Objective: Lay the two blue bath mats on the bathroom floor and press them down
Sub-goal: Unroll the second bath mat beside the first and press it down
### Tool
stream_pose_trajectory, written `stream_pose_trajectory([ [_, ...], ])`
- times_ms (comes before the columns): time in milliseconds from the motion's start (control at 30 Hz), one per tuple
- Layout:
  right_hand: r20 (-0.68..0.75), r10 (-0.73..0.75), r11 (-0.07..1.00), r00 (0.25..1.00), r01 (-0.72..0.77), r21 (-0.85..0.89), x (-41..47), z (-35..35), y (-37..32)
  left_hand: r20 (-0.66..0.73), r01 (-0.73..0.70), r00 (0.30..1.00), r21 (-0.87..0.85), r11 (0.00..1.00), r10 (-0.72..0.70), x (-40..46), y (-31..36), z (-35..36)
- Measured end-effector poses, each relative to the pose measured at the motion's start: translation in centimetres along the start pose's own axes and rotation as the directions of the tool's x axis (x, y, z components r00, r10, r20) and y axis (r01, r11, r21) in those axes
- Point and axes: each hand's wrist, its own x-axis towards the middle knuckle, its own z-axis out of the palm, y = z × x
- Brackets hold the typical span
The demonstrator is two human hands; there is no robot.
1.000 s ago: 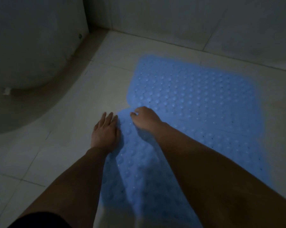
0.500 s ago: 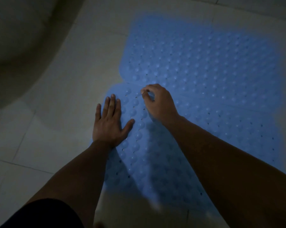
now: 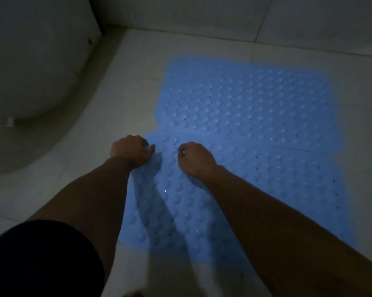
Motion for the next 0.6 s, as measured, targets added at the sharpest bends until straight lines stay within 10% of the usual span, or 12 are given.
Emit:
stream_pose_trajectory([
  [133,-0.002,-0.071,0.986,0.997,0.070,-0.150,-2.3,6.1,-2.7,-0.262,-0.026,0.965,-0.148,0.989,-0.013,-3.5,-0.6,1.7],
  [600,-0.145,-0.113,0.934,0.983,0.056,-0.352,-3.8,13.6,-2.0,-0.407,-0.053,0.913,-0.134,0.990,-0.007,-3.8,-2.7,8.6],
])
